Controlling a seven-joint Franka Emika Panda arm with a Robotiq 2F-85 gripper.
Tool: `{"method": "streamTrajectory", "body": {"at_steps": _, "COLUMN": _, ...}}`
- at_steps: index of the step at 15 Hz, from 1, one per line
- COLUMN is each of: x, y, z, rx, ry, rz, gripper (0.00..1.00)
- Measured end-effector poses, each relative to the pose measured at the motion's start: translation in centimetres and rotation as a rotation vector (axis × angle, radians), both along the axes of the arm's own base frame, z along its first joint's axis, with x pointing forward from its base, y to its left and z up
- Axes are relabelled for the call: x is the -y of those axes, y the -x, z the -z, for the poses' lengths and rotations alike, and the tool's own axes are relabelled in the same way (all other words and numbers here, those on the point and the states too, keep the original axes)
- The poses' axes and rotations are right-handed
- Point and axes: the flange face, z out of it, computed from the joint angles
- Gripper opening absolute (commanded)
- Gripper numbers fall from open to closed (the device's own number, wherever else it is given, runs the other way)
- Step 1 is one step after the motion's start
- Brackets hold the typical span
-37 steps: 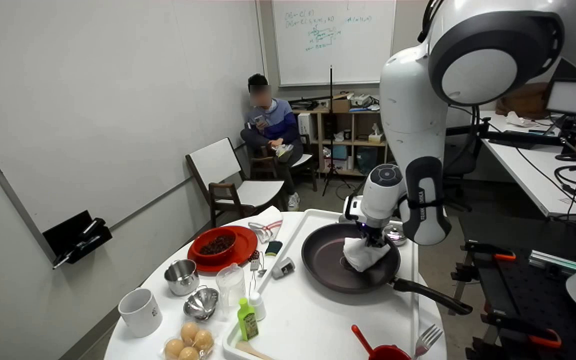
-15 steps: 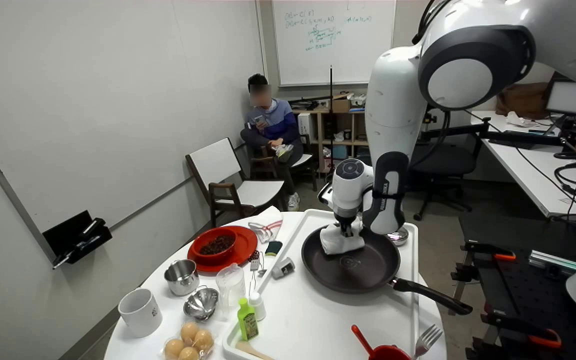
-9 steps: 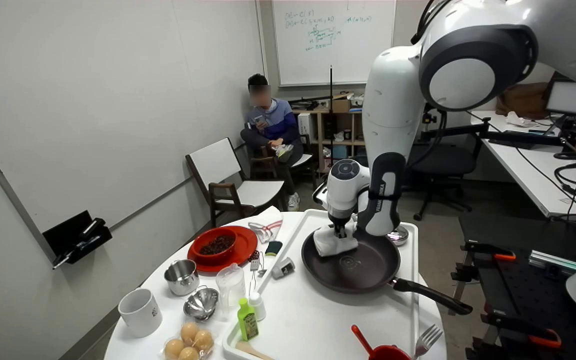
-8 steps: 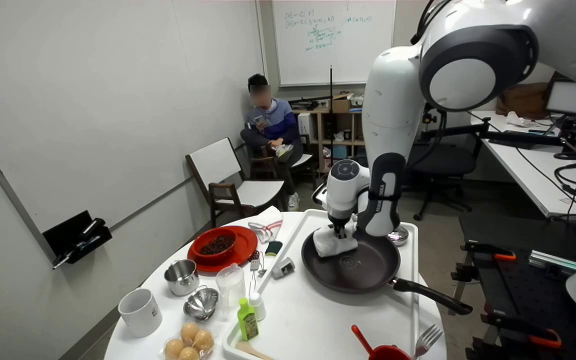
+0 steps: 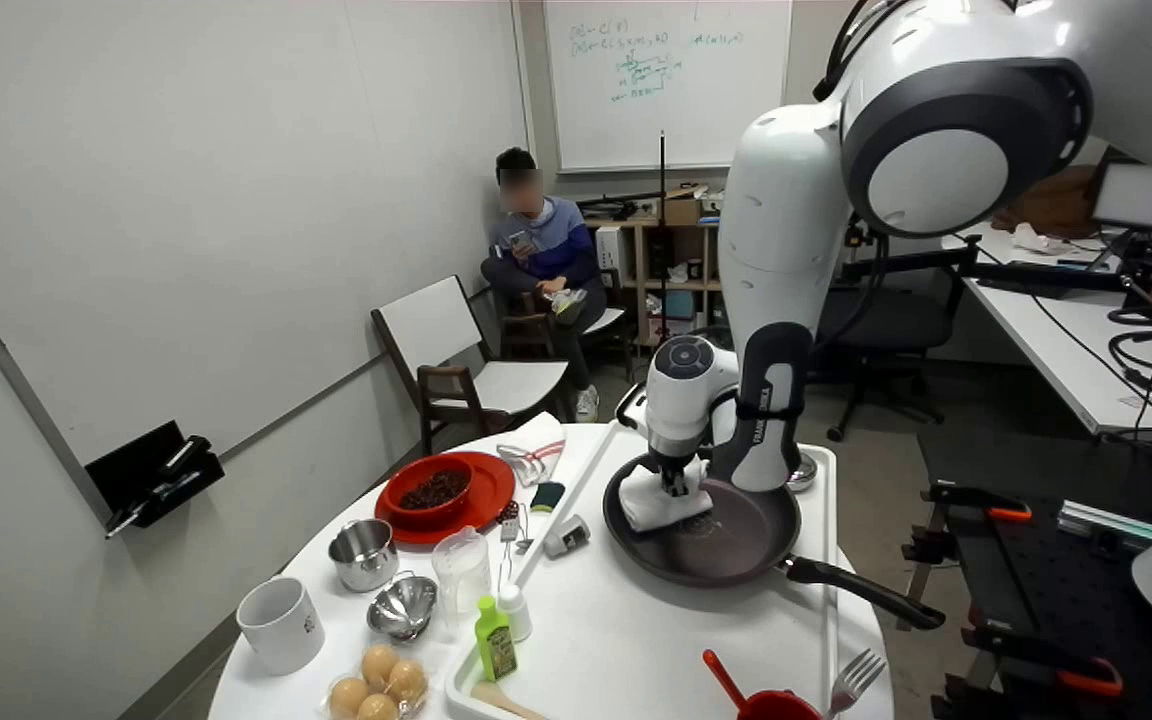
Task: Use the cloth to wipe the frying pan.
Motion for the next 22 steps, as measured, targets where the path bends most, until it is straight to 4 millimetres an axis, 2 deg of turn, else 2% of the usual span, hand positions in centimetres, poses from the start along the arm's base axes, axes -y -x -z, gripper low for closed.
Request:
{"method": "streamTrajectory", "body": {"at_steps": 4, "x": -2.2, "y": 0.3, "z": 0.5, "rx": -0.004, "ry": -0.012, "rz": -0.037, "gripper": 0.08}}
{"method": "streamTrajectory", "body": {"at_steps": 7, "x": -3.8, "y": 1.3, "z": 0.9, "rx": -0.005, "ry": -0.023, "rz": -0.076, "gripper": 0.08}}
{"method": "streamTrajectory", "body": {"at_steps": 15, "x": -7.8, "y": 7.0, "z": 1.4, "rx": -0.045, "ry": -0.057, "rz": -0.271, "gripper": 0.08}}
{"method": "streamTrajectory", "body": {"at_steps": 22, "x": -9.6, "y": 10.1, "z": 0.3, "rx": -0.129, "ry": -0.06, "rz": -0.372, "gripper": 0.08}}
